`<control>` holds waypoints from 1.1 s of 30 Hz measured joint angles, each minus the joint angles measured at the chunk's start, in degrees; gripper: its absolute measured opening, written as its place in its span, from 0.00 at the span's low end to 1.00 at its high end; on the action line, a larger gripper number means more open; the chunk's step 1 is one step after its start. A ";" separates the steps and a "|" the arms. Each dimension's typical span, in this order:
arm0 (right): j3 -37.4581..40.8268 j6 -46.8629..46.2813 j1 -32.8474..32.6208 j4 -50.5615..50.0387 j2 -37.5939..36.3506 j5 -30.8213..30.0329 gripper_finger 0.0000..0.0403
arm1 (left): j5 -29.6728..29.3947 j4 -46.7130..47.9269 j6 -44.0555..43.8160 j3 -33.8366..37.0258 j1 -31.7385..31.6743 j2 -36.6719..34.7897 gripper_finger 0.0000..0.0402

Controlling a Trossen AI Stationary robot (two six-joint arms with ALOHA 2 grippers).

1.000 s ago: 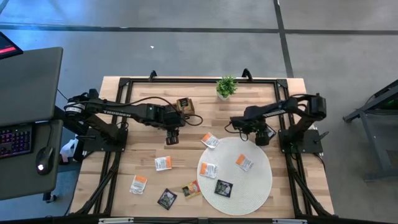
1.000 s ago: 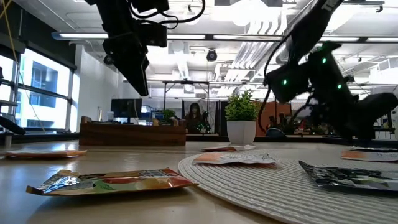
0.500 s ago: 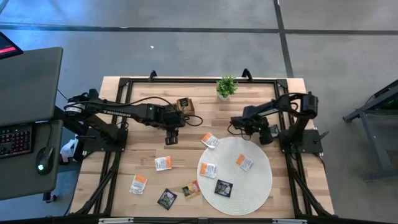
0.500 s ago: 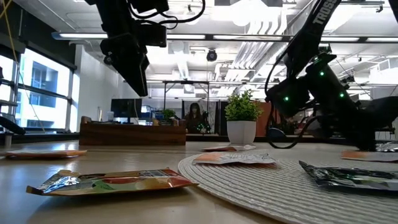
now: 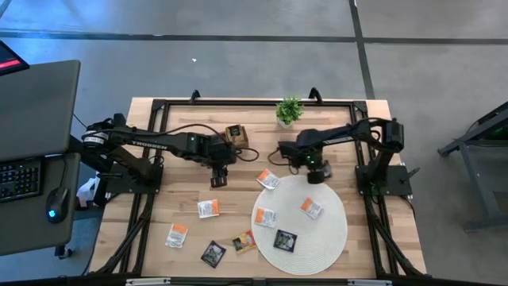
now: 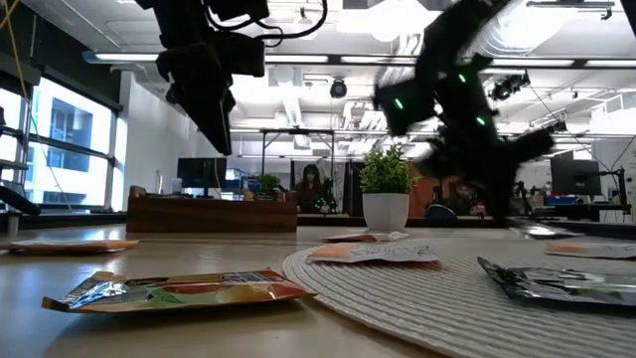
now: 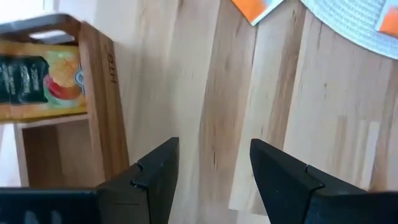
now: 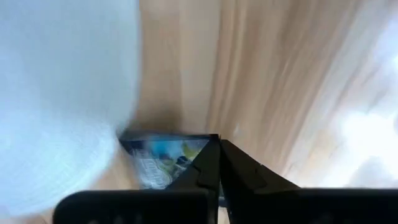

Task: Pick & Place Tea
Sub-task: Put the violet tea bag into the left section of the wooden organizer

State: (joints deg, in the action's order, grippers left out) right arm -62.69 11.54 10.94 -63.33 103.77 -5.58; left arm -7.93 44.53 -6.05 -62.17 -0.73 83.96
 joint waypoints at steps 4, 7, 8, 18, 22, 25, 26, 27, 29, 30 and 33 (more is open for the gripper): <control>-5.78 -0.52 -3.10 6.24 0.00 -2.39 0.01 | -2.61 2.95 -4.96 0.00 0.00 0.02 0.48; -7.16 0.17 -5.61 17.10 -0.02 -7.79 0.01 | -4.94 5.12 -10.30 0.00 0.02 0.02 0.48; -6.88 0.82 -6.39 22.12 -0.02 -9.53 0.01 | -4.98 6.40 -11.51 0.00 0.00 -0.07 0.48; -10.56 14.69 -11.28 62.54 8.87 -21.70 0.00 | -7.29 20.61 -20.42 -0.81 0.04 -5.82 0.48; -20.38 17.48 -10.79 62.12 16.54 -23.79 0.00 | -13.39 26.46 -23.13 -2.25 0.04 -10.43 0.48; -29.57 20.44 -10.07 61.65 22.78 -23.45 0.00 | -21.10 29.98 -26.41 -2.73 0.04 -14.30 0.48; -32.87 21.74 -9.94 61.27 24.79 -23.86 0.00 | -23.23 31.12 -27.46 -2.71 0.00 -15.58 0.48; -36.09 23.28 -9.76 60.36 26.59 -24.59 0.00 | -24.93 32.08 -28.44 -2.69 0.00 -16.69 0.48; -42.43 26.90 -9.63 59.56 30.04 -26.61 0.00 | -26.42 32.16 -29.40 -2.71 0.00 -18.70 0.48; -45.43 28.73 -9.61 59.49 31.47 -27.03 0.00 | -26.45 32.29 -29.57 -2.66 0.00 -19.62 0.48; -52.78 32.23 -9.57 59.32 34.43 -23.61 0.00 | -26.46 32.38 -29.65 -2.69 0.04 -21.39 0.48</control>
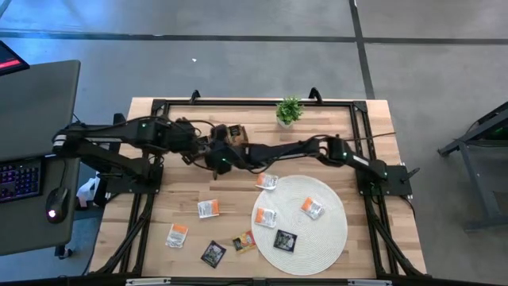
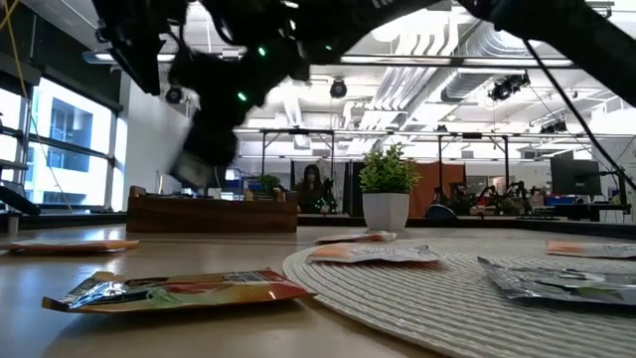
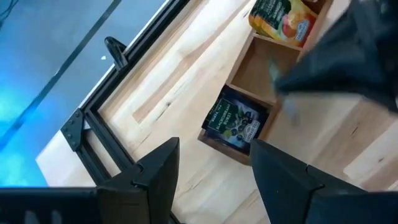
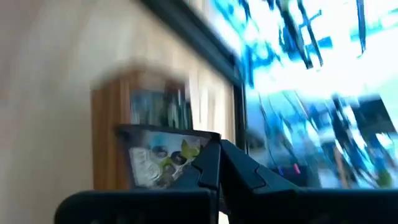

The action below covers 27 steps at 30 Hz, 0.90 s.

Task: Pick & Place Tea
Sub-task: Put the violet tea bag into the left section of the wooden organizer

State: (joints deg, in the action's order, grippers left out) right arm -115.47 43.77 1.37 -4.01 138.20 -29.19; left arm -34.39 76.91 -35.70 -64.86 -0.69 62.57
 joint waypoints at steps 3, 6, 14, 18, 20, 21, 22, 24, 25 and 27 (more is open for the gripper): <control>-5.04 0.01 0.69 0.68 2.76 10.21 0.00 | 0.16 0.75 0.00 0.03 -0.04 -1.06 0.48; -7.38 0.02 1.35 2.32 6.24 15.38 0.00 | 0.41 1.88 -0.04 0.06 -0.04 -1.16 0.48; -8.62 7.51 2.39 2.95 10.29 6.56 0.00 | 0.67 2.81 -0.15 0.04 -0.04 -1.46 0.48; -8.62 7.78 2.46 5.30 9.98 7.12 0.00 | 0.62 2.77 -0.17 0.04 -0.04 -1.41 0.48; -8.67 7.84 2.43 8.12 9.72 8.38 0.00 | 0.60 2.79 -0.17 0.04 -0.04 -1.45 0.48; -8.71 7.80 2.43 9.51 9.66 8.61 0.00 | 0.61 2.79 -0.15 0.04 -0.04 -1.43 0.48; -8.73 7.94 2.43 10.77 9.66 8.65 0.00 | 0.60 2.79 -0.17 0.04 -0.04 -1.40 0.48; -8.73 8.50 2.49 11.10 9.66 9.01 0.00 | 0.61 2.81 -0.17 0.04 -0.04 -1.43 0.48; -8.73 8.60 2.60 9.97 9.66 9.65 0.00 | 0.61 2.81 -0.16 0.04 -0.04 -1.43 0.48; -8.73 7.37 3.00 7.14 9.66 10.71 0.00 | 1.05 2.91 -0.17 0.04 -0.04 -1.43 0.48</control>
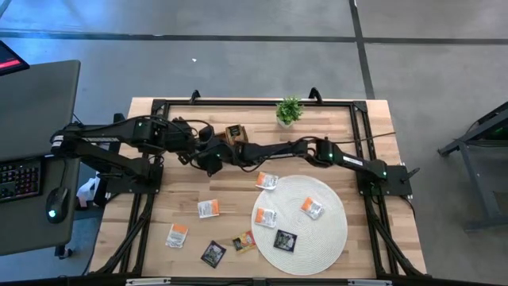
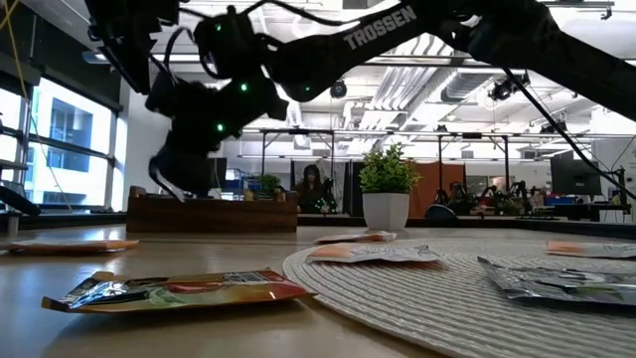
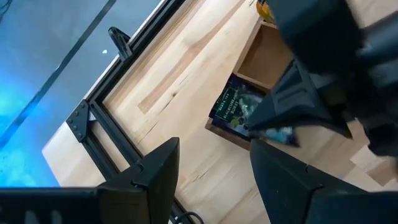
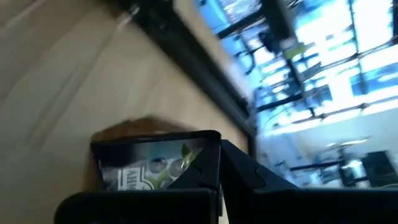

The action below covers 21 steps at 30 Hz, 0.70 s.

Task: Pick & Place Tea
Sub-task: Put the violet tea bag into the left section of the wooden organizer

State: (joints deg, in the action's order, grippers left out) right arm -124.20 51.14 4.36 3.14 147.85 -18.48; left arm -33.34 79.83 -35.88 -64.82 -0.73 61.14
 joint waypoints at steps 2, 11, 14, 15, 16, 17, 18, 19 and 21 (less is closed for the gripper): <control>0.04 -1.60 0.54 -1.27 0.00 0.00 0.00 | 0.30 0.07 0.00 0.00 0.00 0.00 0.48; 0.06 -1.39 2.40 8.71 -0.11 0.34 0.00 | 0.72 0.07 0.00 0.00 0.00 0.00 0.48; 0.04 -3.71 2.49 6.18 -0.11 1.59 0.00 | 0.85 0.12 0.00 0.00 0.00 0.00 0.48; 0.04 -4.34 2.51 4.47 -0.11 2.27 0.00 | 0.90 0.12 0.00 0.00 0.00 0.00 0.48; 0.06 -4.51 2.51 2.82 -0.11 2.51 0.00 | 0.94 0.12 0.00 0.00 0.00 0.00 0.48; 0.24 -4.48 2.51 1.70 -0.11 2.44 0.00 | 0.96 0.14 0.00 0.00 0.00 0.00 0.48; 0.34 -4.32 2.51 0.82 -0.11 2.08 0.00 | 1.00 0.14 0.00 0.00 0.00 0.00 0.48; 0.36 -3.98 2.51 -0.01 -0.11 1.62 0.00 | 0.98 0.14 0.00 0.00 0.00 0.00 0.48; 0.37 -3.32 2.51 -1.03 -0.11 0.84 0.00 | 0.96 0.15 0.00 0.00 0.00 0.00 0.48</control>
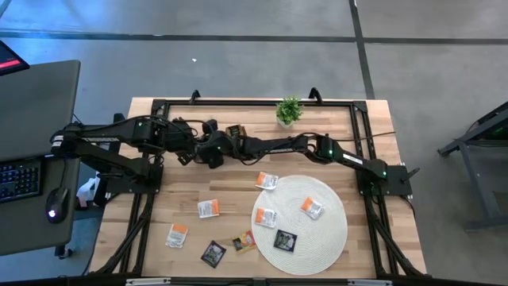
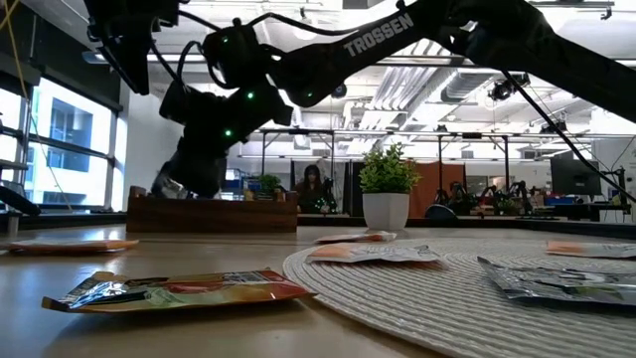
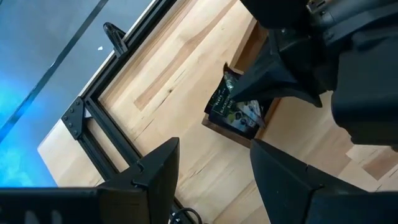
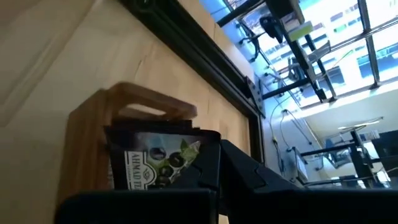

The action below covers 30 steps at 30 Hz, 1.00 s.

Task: Pick & Place Tea
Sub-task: Put the violet tea bag into the left section of the wooden organizer

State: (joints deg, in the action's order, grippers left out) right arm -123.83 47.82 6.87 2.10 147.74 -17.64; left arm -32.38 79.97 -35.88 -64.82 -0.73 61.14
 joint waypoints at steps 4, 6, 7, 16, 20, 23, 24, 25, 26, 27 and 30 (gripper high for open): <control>0.00 0.23 0.26 -0.19 0.00 0.37 0.00 | 0.02 -0.01 -0.02 0.00 0.00 0.00 0.48; 0.00 0.24 0.36 -0.19 0.00 2.48 0.01 | 0.02 -0.01 -0.02 0.00 0.00 0.00 0.48; 0.00 0.30 0.37 -0.18 0.00 3.50 0.02 | 0.02 -0.02 -0.02 0.00 0.00 0.00 0.48; 0.00 0.63 0.35 -0.24 0.00 3.06 0.19 | 0.04 -0.01 -0.01 0.00 0.00 0.00 0.48; 0.00 -1.65 0.37 0.65 0.00 0.34 0.26 | 0.03 -0.01 -0.03 0.00 0.00 0.00 0.48; 0.00 -2.70 0.00 1.22 -0.11 0.05 0.30 | 0.04 -0.01 -0.02 0.00 0.00 0.00 0.48; 0.00 -2.74 -0.28 1.12 -0.13 -0.26 0.30 | 0.04 0.01 -0.02 0.00 0.00 0.00 0.48; 0.00 -2.65 -0.65 0.99 -0.34 -1.16 0.30 | 0.04 -0.01 -0.04 0.00 0.00 0.00 0.48; 0.02 -2.21 -1.16 0.32 -0.68 -2.46 0.31 | 0.04 -0.03 -0.04 0.00 0.00 0.00 0.48; 0.02 -1.33 -1.73 0.06 -1.00 -3.81 0.31 | 0.13 -0.03 -0.22 0.00 0.02 0.00 0.48; -0.10 -0.01 -3.30 -5.27 -3.74 -7.44 0.31 | 2.41 -0.90 -0.46 0.41 0.04 -0.01 0.48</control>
State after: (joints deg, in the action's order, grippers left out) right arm -123.93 47.81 3.58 -3.17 144.00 -25.08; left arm -29.97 79.07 -36.34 -64.41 -0.69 61.13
